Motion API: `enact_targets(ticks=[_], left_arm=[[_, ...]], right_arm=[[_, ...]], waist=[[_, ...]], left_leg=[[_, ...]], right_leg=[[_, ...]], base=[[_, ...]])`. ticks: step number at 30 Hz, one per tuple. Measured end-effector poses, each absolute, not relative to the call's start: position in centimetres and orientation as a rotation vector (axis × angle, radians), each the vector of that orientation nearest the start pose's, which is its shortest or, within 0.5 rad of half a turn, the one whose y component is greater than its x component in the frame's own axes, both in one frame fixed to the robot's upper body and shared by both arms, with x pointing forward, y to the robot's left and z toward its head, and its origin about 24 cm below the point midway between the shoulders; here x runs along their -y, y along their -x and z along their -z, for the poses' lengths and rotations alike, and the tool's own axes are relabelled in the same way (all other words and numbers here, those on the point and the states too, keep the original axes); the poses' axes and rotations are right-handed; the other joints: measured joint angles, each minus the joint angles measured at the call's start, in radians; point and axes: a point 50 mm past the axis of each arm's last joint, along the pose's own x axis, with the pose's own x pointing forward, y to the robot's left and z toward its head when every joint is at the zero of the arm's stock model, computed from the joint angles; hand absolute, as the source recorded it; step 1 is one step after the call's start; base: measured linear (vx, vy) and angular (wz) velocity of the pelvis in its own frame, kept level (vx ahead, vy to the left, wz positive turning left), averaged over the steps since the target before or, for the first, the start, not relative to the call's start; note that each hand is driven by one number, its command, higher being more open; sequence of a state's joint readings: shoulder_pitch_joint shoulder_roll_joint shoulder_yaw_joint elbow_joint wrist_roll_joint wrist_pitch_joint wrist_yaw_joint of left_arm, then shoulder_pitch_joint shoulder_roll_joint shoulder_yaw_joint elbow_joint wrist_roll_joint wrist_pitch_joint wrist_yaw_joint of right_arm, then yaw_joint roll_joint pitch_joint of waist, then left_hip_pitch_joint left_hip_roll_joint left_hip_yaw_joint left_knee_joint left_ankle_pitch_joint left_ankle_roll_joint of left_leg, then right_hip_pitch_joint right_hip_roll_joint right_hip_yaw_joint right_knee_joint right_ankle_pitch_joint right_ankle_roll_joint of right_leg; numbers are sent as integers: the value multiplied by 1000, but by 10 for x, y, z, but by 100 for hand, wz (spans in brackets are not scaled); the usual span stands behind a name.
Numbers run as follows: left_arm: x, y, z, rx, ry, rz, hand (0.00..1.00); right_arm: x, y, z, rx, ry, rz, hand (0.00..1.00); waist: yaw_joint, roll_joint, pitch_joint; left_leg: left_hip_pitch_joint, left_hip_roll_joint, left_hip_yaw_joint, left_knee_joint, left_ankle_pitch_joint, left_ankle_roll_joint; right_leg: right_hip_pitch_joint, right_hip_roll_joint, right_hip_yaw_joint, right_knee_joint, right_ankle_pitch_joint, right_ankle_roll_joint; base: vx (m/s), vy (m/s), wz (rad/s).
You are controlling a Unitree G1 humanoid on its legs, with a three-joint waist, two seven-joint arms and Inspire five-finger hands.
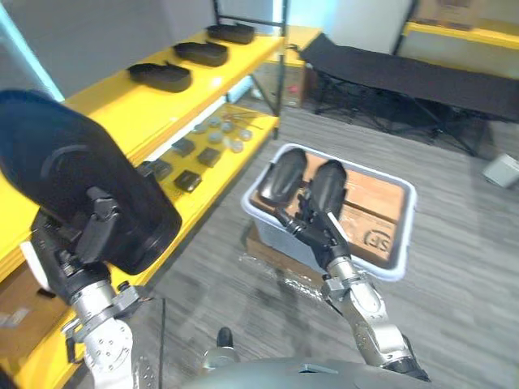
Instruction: Walk over and take three plastic housings, then place them on the shelf
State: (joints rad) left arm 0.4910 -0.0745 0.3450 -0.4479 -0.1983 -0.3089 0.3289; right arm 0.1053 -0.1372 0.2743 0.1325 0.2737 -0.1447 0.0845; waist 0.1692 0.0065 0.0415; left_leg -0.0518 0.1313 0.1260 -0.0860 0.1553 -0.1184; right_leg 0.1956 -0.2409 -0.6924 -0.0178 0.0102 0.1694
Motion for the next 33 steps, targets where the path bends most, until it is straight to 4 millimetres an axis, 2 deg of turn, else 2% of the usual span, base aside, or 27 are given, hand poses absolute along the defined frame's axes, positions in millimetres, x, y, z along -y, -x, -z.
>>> enact_targets(ticks=[3,6,8,9,11,12,13,15,17,19,21,25,30,33], left_arm=[[-271,-91,-74,264,75,-911,0],[-275,-80,-70,235,82,-936,0],[-274,-79,-70,229,73,-914,0],[-270,-82,-70,237,80,-868,0],[-265,-88,-71,251,106,-787,0],[-259,-97,-72,270,139,-706,0],[-246,-111,-74,303,176,-567,0],[-236,-120,-77,331,231,-464,0],[-228,-127,-81,361,252,-362,0],[-224,-135,-89,394,228,-245,0],[-216,-148,-100,443,178,-38,0],[-210,-155,-108,481,149,132,0],[-209,-153,-104,454,186,141,0],[-207,-150,-100,434,198,136,0]], right_arm=[[111,-229,0,-114,-101,-314,100],[106,-240,-11,-63,-36,-348,100],[100,-255,-23,-8,22,-387,100],[98,-259,-29,14,23,-388,100],[99,-262,-33,35,23,-374,100],[103,-263,-35,46,22,-352,100],[117,-265,-34,42,47,-296,100],[121,-265,-34,42,52,-277,100],[123,-261,-29,23,42,-268,100],[128,-253,-22,-1,26,-241,100],[140,-240,-9,-42,14,-195,100],[148,-237,-9,-40,28,-201,100],[146,-239,-27,34,43,-271,100],[147,-239,-32,56,59,-297,100]], waist=[[65,-16,6],[102,-26,8],[110,-27,14],[106,-20,23],[97,-23,23],[64,-25,28],[54,-14,51],[62,9,76],[44,38,98],[24,40,109],[-11,37,116],[-32,57,123],[-38,78,127],[-37,90,130]], left_leg=[[-16,-11,-66,1,13,6],[-15,-14,-85,2,14,6],[-16,-16,-100,2,21,7],[-21,-23,-114,2,28,12],[-49,-27,-103,4,33,43],[-85,-20,-32,33,41,69],[-98,-22,17,46,61,89],[-99,-43,7,34,65,92],[-101,-60,18,30,65,92],[-102,-75,0,30,69,97],[-104,-100,-47,24,91,117],[-115,-98,-66,10,120,110],[-112,-79,-73,26,125,102],[-118,-71,-44,54,101,118]], right_leg=[[25,0,-62,24,-26,4],[34,-1,-75,39,-41,3],[53,3,-100,39,-43,5],[68,4,-132,39,-47,7],[89,8,-187,39,-49,9],[111,11,-252,42,-51,17],[130,0,-306,68,-57,22],[126,-27,-307,105,-81,24],[94,-61,-252,179,-129,27],[72,-60,-156,224,-177,21],[52,-56,-55,289,-247,14],[22,-58,-37,362,-284,15],[1,-58,-16,436,-338,4],[12,-61,-39,453,-366,-1]], base=[[6,-28,59],[-10,-18,27],[-56,-7,35],[-83,10,56],[-76,21,92],[-108,67,173],[-147,151,169],[-121,163,64],[-113,121,23],[-109,60,51],[-91,-11,76],[-57,-40,17],[-44,-74,3],[2,-66,18]])
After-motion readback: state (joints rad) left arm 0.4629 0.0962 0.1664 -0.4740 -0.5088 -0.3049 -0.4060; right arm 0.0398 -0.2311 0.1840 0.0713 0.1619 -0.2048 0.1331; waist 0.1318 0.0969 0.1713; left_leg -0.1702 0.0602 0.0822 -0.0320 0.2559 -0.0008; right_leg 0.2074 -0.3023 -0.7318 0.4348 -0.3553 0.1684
